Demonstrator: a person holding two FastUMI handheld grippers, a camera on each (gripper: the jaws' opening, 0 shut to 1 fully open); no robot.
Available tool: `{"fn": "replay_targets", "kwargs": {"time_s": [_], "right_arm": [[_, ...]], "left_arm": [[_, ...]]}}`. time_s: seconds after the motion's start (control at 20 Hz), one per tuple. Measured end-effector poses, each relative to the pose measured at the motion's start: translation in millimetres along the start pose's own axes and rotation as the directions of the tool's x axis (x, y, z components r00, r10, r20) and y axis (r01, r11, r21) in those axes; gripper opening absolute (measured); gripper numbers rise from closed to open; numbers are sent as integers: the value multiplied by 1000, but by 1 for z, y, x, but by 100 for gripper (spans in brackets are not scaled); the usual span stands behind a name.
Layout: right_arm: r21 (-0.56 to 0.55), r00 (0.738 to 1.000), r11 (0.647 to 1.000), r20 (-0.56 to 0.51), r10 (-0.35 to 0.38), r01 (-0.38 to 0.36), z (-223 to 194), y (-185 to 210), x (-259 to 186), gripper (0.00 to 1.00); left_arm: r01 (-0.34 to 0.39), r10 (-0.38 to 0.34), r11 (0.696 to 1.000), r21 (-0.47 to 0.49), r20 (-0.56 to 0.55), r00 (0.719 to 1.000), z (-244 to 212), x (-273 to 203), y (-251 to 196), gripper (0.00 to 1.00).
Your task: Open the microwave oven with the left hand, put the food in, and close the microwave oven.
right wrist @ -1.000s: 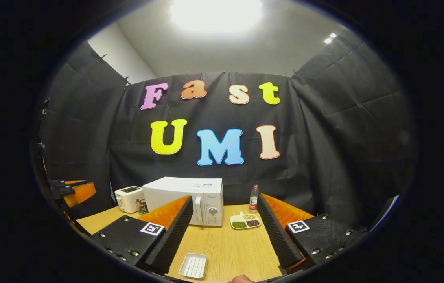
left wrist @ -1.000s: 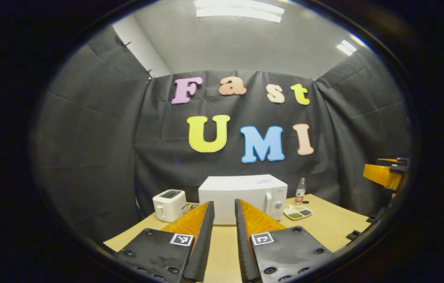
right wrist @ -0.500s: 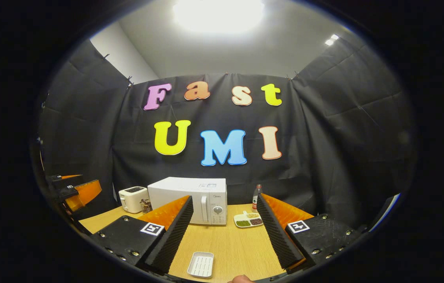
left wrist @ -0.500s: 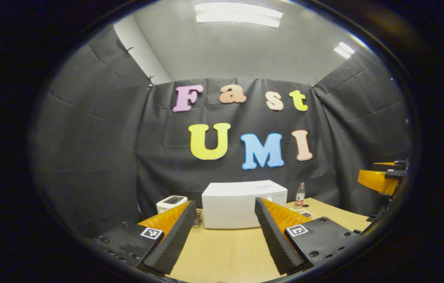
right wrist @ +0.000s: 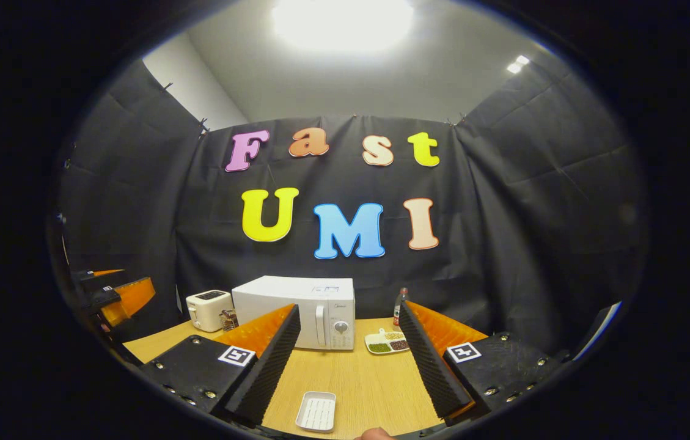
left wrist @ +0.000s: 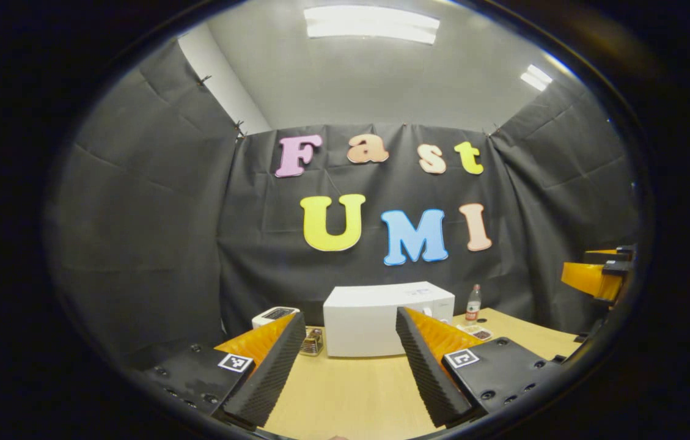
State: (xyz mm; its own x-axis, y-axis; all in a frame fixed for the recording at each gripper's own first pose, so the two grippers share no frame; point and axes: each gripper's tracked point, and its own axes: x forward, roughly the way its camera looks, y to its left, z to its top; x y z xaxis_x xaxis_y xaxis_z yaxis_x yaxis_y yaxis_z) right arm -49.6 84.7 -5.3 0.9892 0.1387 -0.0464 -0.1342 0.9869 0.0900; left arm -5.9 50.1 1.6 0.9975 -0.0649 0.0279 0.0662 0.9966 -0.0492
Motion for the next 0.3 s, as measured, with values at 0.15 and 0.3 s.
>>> {"fn": "replay_targets", "kwargs": {"time_s": [0.15,0.3], "right_arm": [[2,1000,1000,2,-2,2,2,2,-1,98],[-11,1000,1000,10,-6,6,5,3,-2,98]], "left_arm": [[12,-12,1000,0,-2,1000,-1,0,-2,100],[10,-10,1000,11,6,1000,2,1,3,98]]}}
